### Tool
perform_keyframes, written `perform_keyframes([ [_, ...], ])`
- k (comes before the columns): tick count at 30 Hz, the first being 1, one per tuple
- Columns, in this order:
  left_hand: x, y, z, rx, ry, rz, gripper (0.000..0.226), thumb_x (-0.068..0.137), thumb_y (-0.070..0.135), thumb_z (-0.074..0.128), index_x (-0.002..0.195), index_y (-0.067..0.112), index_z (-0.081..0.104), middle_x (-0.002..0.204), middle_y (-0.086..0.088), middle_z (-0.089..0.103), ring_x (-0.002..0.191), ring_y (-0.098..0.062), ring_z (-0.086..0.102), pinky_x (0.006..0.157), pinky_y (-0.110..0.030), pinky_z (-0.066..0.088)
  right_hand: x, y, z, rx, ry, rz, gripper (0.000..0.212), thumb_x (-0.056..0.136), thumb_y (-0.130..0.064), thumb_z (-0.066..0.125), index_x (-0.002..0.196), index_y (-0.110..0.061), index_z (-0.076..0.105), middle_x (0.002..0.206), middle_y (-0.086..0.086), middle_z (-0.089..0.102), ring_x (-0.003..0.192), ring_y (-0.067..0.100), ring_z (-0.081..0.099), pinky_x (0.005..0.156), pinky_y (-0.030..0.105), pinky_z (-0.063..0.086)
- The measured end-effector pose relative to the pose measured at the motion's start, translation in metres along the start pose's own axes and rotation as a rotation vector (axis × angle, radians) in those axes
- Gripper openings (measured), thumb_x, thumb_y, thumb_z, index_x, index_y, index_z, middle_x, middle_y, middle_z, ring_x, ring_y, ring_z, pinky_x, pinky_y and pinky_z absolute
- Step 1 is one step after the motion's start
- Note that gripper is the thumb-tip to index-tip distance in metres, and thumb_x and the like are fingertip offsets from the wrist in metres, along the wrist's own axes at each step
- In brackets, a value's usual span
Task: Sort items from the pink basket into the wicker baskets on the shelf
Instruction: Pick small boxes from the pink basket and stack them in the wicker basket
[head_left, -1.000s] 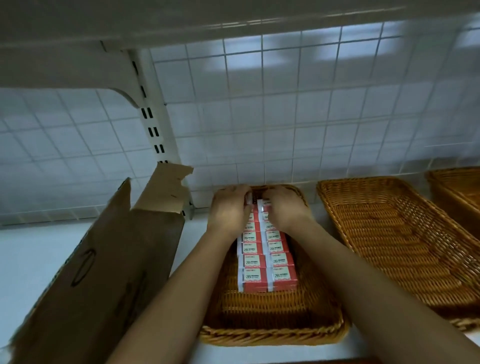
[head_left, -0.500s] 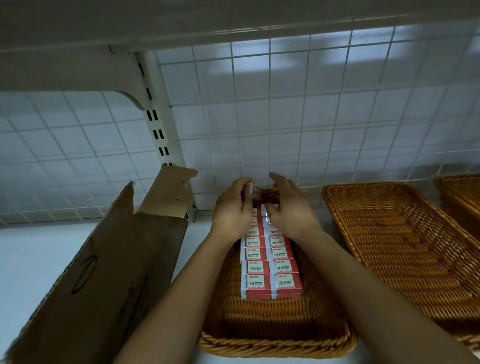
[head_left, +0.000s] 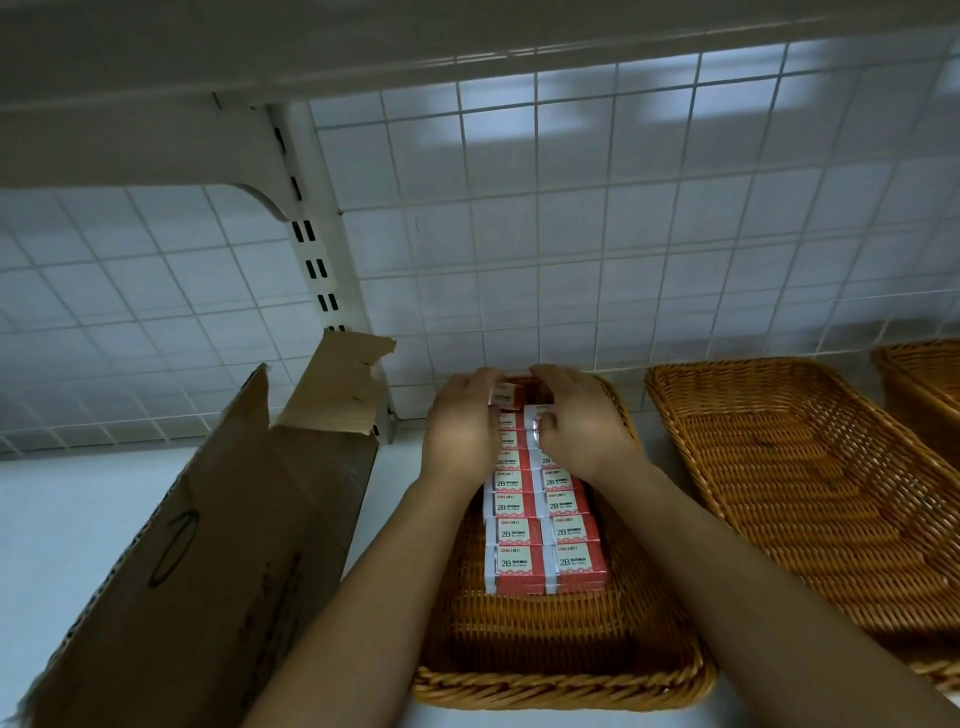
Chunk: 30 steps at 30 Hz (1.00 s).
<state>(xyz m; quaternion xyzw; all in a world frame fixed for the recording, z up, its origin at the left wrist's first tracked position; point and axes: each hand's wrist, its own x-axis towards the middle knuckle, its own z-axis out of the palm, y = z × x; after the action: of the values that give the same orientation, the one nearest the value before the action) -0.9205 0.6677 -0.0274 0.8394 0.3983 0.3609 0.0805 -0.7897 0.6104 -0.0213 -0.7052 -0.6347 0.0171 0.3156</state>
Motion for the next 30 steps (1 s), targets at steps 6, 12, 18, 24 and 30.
perform_keyframes([
  [6, 0.001, -0.008, 0.014, 0.256, -0.116, 0.027, 0.021, 0.084, 0.004, 0.058, 0.105, 0.000, 0.063, 0.090, -0.020, 0.065, 0.084, -0.037, 0.059, 0.073, -0.037, 0.045, 0.002, 0.003, 0.003, -0.166, -0.076, 0.067, 0.041, 0.082, -0.022, 0.060, 0.121, -0.009, 0.056, 0.123, 0.009, 0.055, 0.113, 0.026, 0.049, 0.095, 0.031, 0.039],
  [12, 0.001, -0.008, 0.014, 0.383, -0.200, 0.032, 0.015, 0.091, 0.015, 0.054, 0.105, 0.010, 0.060, 0.098, -0.010, 0.060, 0.091, -0.026, 0.055, 0.071, -0.030, 0.039, 0.005, 0.004, 0.006, -0.210, -0.097, 0.104, 0.036, 0.089, -0.017, 0.055, 0.124, -0.013, 0.055, 0.127, 0.007, 0.052, 0.114, 0.024, 0.049, 0.097, 0.031, 0.039],
  [18, 0.002, -0.005, 0.013, 0.415, -0.237, 0.021, 0.021, 0.096, 0.016, 0.045, 0.114, 0.009, 0.055, 0.105, -0.010, 0.062, 0.092, -0.025, 0.058, 0.069, -0.030, 0.040, 0.005, 0.005, 0.007, -0.213, -0.102, 0.129, 0.036, 0.090, -0.016, 0.054, 0.126, -0.014, 0.053, 0.127, 0.008, 0.051, 0.115, 0.024, 0.048, 0.098, 0.031, 0.038],
  [24, 0.001, -0.003, 0.012, 0.434, -0.245, 0.016, 0.020, 0.097, 0.016, 0.044, 0.113, 0.010, 0.053, 0.106, -0.009, 0.062, 0.091, -0.023, 0.058, 0.067, -0.027, 0.038, 0.006, 0.006, 0.009, -0.196, -0.094, 0.128, 0.032, 0.091, -0.018, 0.054, 0.123, -0.014, 0.055, 0.126, 0.008, 0.052, 0.114, 0.024, 0.048, 0.097, 0.033, 0.040],
  [30, 0.001, 0.000, 0.009, 0.430, -0.244, 0.022, 0.023, 0.097, 0.016, 0.042, 0.117, 0.009, 0.053, 0.107, -0.009, 0.062, 0.093, -0.024, 0.058, 0.067, -0.027, 0.035, 0.006, 0.007, 0.009, -0.202, -0.092, 0.114, 0.033, 0.091, -0.018, 0.054, 0.124, -0.015, 0.055, 0.125, 0.008, 0.052, 0.115, 0.024, 0.047, 0.097, 0.033, 0.039],
])
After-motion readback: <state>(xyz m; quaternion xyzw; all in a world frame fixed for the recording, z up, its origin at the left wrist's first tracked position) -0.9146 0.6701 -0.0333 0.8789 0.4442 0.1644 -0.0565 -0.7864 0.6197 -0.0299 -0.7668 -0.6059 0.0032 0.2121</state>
